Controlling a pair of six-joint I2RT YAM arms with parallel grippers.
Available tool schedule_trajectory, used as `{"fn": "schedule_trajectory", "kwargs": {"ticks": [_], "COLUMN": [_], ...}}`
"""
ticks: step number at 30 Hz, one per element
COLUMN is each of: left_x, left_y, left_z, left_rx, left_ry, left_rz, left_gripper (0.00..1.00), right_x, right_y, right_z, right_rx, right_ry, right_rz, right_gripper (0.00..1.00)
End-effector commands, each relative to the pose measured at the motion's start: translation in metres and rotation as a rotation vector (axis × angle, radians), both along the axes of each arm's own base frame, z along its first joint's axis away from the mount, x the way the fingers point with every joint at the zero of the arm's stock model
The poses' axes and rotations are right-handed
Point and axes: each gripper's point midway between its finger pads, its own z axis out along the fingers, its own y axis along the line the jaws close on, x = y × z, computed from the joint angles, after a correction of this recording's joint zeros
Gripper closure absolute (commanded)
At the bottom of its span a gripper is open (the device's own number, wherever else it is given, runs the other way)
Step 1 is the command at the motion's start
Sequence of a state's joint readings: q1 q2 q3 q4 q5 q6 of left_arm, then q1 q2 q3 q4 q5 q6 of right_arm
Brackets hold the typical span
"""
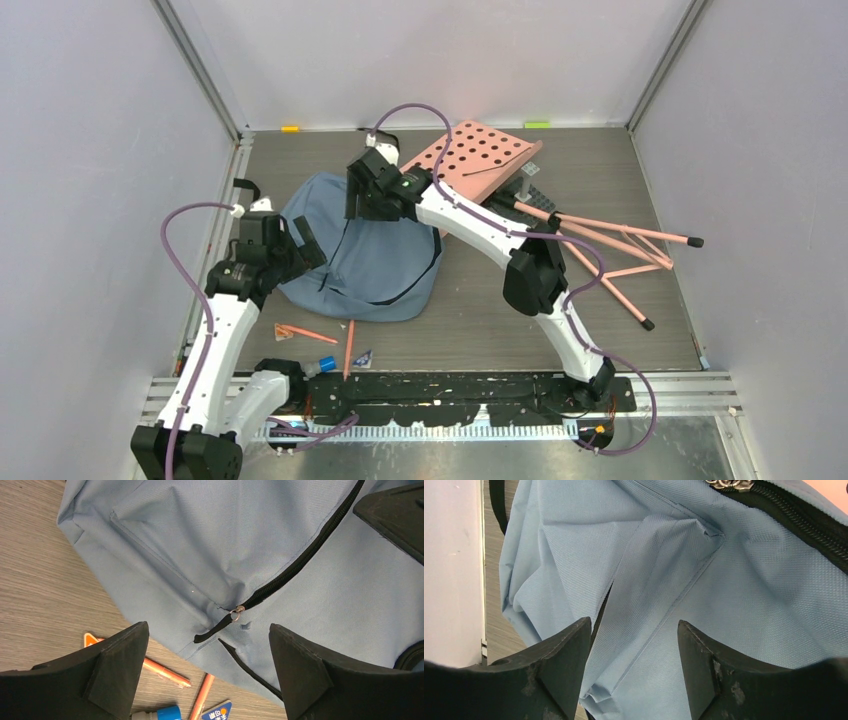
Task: Pack the student bag
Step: Unzip the student bag at the center of the board.
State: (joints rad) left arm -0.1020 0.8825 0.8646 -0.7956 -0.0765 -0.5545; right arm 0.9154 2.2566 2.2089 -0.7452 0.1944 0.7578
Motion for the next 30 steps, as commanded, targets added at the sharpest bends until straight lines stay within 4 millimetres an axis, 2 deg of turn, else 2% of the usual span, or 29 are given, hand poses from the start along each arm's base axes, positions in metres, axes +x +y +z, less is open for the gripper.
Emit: {"fn": "schedule_trajectory", "kwargs": {"ticks": [1,8,10,11,14,18,26,30], "left_x": [0.006,0.006,0.006,0.006,0.006,0.012,0.04,0.055], "left_y": [0.002,0.005,0.004,0.004,0.003,-0.001,-0.023,-0.034], "left_z": [0.005,0.01,0.009,0.008,0.005,0.008,0.011,0.01], "left_rx": [-0.014,-0.004,-0.011,-0.013,-0.015,-0.013,-0.033,-0.012], "left_ry": [-0.04,-0.065,-0.063,-0.057,-0.047,-0.072,-0.11,-0.102], "left_rz": [0.03,0.044,0.044,0.042,0.04,0.002,-0.159,-0.216], "left_gripper": [0.07,0.06,0.06,0.06,0.06,0.07,0.1,0.11], "right_x": [0.002,-0.001,-0.002,-0.002,-0.005,-0.004,-0.009,-0.011], "right_y": [0.009,0.017,0.015,0.016,0.014,0.006,-0.012,-0.02], "right_z": [0.014,0.006,-0.006,-0.006,-0.007,0.007,0.018,0.022], "right_rx": [0.011,-0.003,-0.035,-0.035,-0.048,-0.045,-0.061,-0.072], "right_ry": [-0.064,-0.067,-0.046,-0.043,-0.038,-0.072,-0.099,-0.113], "right_rz": [0.0,0.036,0.043,0.045,0.049,0.033,0.023,0.019], "right_gripper": [0.32,0.3,0.31,0.33,0.42,0.53,0.79,0.84]}}
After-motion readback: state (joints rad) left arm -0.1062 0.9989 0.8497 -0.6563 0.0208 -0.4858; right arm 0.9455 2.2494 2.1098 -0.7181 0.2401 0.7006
